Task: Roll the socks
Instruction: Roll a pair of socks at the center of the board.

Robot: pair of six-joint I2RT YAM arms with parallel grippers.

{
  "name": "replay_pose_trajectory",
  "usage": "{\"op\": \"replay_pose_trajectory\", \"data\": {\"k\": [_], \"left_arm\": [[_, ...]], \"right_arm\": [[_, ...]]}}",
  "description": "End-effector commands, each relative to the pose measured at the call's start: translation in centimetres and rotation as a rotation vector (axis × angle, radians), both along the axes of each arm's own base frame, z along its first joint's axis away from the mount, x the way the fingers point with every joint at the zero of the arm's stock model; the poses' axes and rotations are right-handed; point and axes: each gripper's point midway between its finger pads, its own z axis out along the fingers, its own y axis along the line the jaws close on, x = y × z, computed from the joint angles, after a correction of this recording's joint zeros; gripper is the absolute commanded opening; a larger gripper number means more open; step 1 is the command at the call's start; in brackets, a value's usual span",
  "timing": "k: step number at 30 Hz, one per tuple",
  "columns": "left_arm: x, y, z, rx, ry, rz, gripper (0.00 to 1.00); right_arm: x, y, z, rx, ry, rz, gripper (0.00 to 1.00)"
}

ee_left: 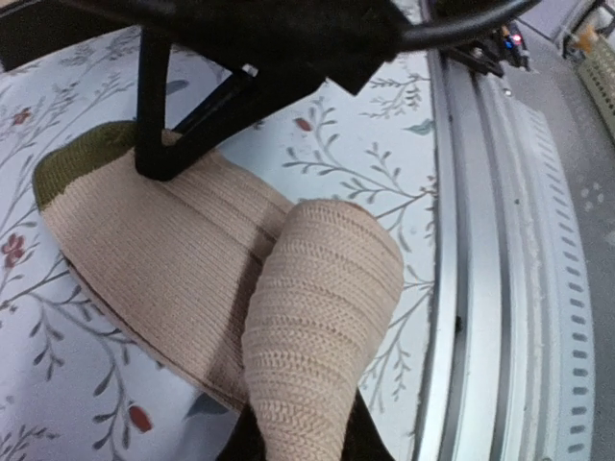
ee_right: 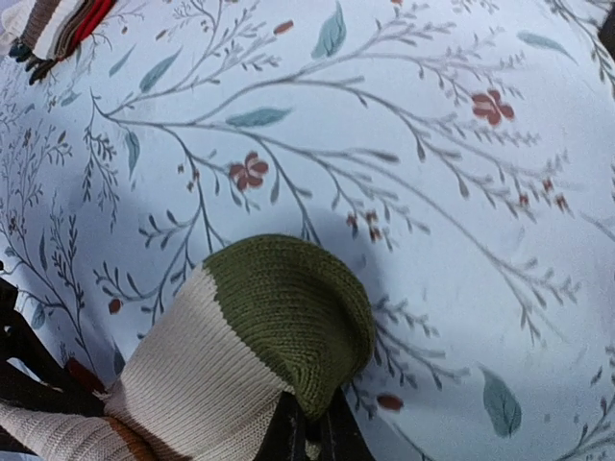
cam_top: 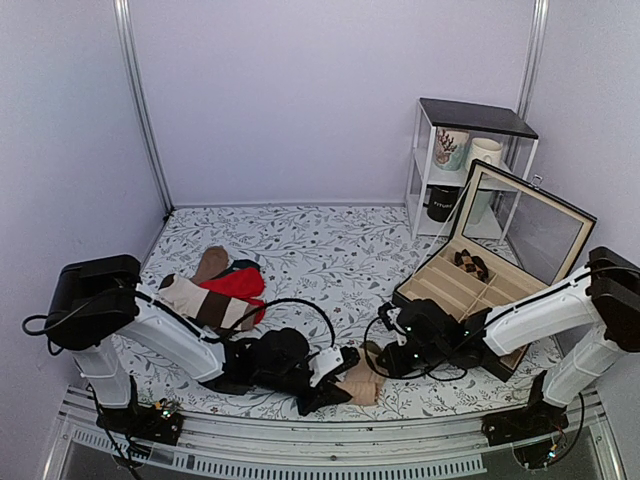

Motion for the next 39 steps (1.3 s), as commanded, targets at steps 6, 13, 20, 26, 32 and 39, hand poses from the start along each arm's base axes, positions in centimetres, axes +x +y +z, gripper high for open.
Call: {"op": "replay_pose_trajectory", "data": {"k": [6, 13, 20, 26, 32, 39], "left_arm": [[4.4, 8.8, -5.1, 0.373, -0.095, 0.307, 0.00], [3.7, 9.3, -6.6, 0.424, -0.051, 0.279, 0.00], [2.7, 10.3, -7.8, 0.484, 0.029, 0.279, 0.00], [1.5, 11.0, -8.7, 0.477, 0.120, 0.282, 0.00], [1.0, 11.0, -8.6, 0.457, 0.151, 0.271, 0.00], [1.2, 11.0, -8.4, 0.456, 0.151, 0.264, 0.00]], "right_arm": [[5.9, 6.9, 0.6, 0.087, -0.048, 0.165, 0.01], [6.6, 8.8, 0.4, 0.101, -0.050, 0.226, 0.12], [5.7, 6.1, 4.7, 0.156, -0.170, 0.204, 0.54], [2.5, 4.9, 8.0, 0.260, -0.295, 0.367, 0.64], [-1.9, 6.3, 8.8, 0.407, -0.336, 0.654, 0.64], [-2.1, 7.2, 8.1, 0.430, -0.354, 0.705, 0.64]]}}
